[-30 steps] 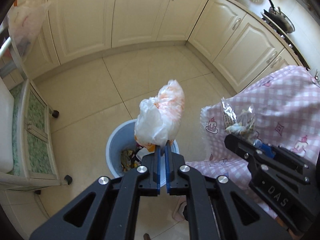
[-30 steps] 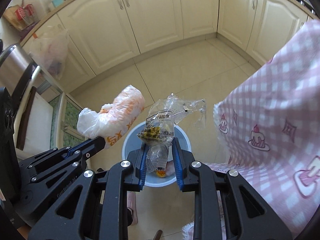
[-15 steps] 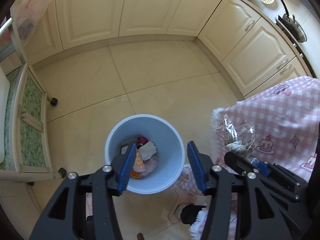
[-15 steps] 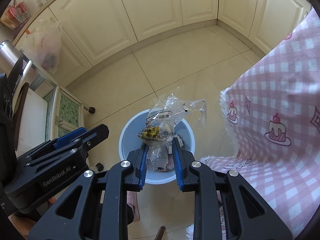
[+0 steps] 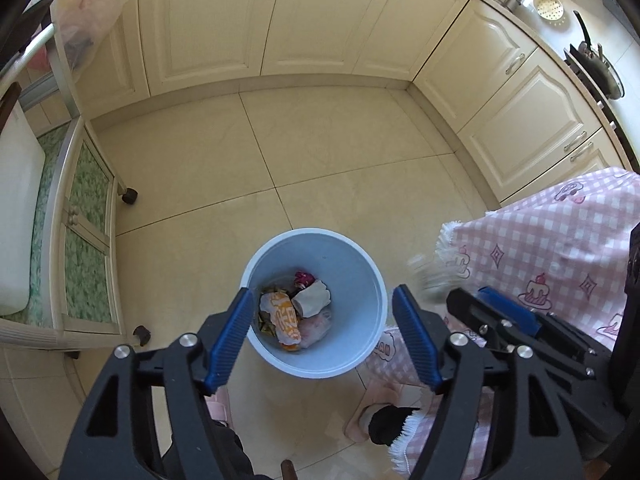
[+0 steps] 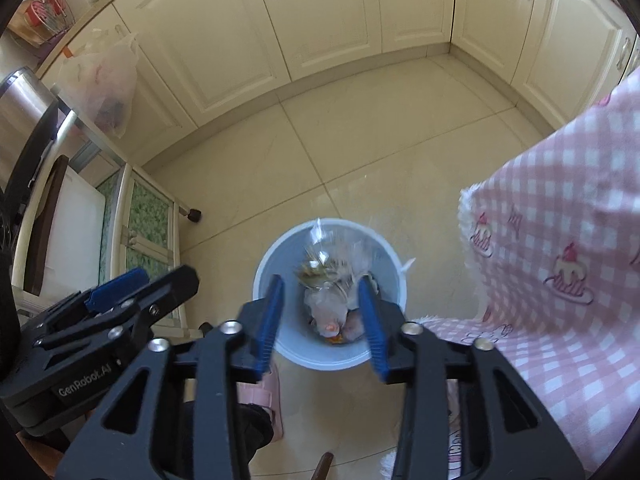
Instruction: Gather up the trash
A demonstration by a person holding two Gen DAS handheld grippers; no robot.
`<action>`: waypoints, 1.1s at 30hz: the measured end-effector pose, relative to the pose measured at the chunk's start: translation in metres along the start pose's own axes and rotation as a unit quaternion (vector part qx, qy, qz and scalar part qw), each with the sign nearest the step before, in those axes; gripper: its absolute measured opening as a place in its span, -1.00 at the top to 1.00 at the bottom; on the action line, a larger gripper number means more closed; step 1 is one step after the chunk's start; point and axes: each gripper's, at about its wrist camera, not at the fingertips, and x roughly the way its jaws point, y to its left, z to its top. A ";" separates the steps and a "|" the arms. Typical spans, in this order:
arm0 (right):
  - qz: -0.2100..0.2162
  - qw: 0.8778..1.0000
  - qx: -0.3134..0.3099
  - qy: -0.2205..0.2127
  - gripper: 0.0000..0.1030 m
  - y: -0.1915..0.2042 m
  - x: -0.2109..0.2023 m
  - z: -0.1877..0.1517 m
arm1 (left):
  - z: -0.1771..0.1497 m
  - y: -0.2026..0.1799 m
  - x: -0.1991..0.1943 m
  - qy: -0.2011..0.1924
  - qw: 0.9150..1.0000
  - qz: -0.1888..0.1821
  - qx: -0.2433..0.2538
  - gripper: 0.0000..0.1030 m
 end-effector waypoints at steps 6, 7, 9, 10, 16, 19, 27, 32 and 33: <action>-0.022 0.999 -0.009 -0.032 0.09 0.000 -0.037 0.000 | 0.000 -0.015 -0.033 -0.019 1.000 -0.012 0.019 -0.38; -0.031 0.999 -0.013 -0.042 0.05 0.000 -0.050 -0.002 | -0.001 -0.021 -0.044 -0.026 0.999 -0.014 0.026 -0.38; -0.050 0.997 -0.021 -0.063 -0.02 -0.001 -0.075 -0.006 | -0.003 -0.031 -0.061 -0.038 0.998 -0.018 0.037 -0.42; -0.060 0.995 -0.024 -0.076 -0.05 -0.001 -0.089 -0.009 | -0.005 -0.039 -0.073 -0.047 0.998 -0.019 0.046 -0.45; -0.108 0.982 -0.026 -0.155 -0.28 -0.012 -0.181 -0.039 | -0.024 -0.086 -0.147 -0.105 0.989 -0.036 0.097 -0.55; -0.131 0.972 -0.016 -0.195 -0.40 -0.019 -0.227 -0.062 | -0.040 -0.110 -0.182 -0.131 0.983 -0.035 0.121 -0.62; -0.171 0.943 0.023 -0.286 -0.65 -0.035 -0.331 -0.133 | -0.090 -0.166 -0.271 -0.196 0.963 -0.046 0.180 -0.71; -0.196 0.922 0.045 -0.331 -0.80 -0.046 -0.383 -0.171 | -0.124 -0.192 -0.319 -0.236 0.946 -0.063 0.212 -0.77; -0.199 0.918 0.050 -0.340 -0.81 -0.047 -0.393 -0.179 | -0.133 -0.198 -0.330 -0.246 0.942 -0.068 0.219 -0.81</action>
